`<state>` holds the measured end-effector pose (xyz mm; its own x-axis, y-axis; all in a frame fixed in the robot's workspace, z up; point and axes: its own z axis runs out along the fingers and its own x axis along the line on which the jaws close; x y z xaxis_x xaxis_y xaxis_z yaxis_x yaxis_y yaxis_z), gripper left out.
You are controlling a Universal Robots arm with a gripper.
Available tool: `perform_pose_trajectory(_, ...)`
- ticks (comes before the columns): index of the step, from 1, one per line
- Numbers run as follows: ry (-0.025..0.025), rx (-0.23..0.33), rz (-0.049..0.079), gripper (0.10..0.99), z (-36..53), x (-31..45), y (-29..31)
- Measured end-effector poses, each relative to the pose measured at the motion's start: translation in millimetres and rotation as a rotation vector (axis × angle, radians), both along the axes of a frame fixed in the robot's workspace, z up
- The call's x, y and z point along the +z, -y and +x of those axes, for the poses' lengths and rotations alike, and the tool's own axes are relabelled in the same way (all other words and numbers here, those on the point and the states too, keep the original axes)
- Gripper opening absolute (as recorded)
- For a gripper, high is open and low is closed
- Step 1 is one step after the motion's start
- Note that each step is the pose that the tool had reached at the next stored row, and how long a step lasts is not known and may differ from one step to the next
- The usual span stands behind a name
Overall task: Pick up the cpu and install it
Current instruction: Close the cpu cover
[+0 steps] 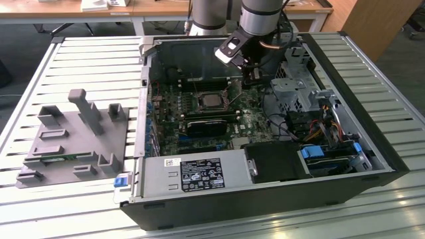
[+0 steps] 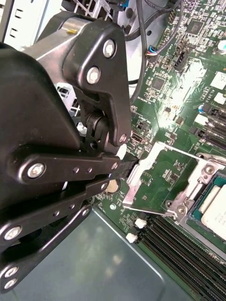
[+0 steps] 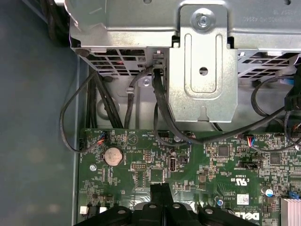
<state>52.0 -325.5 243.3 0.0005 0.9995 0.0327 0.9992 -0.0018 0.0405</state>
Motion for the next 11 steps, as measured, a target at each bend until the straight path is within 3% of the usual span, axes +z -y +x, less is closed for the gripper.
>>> perform_pose_trajectory(11, 0.0000, 0.000, 0.000, 0.106, -1.6, 0.0, 0.0)
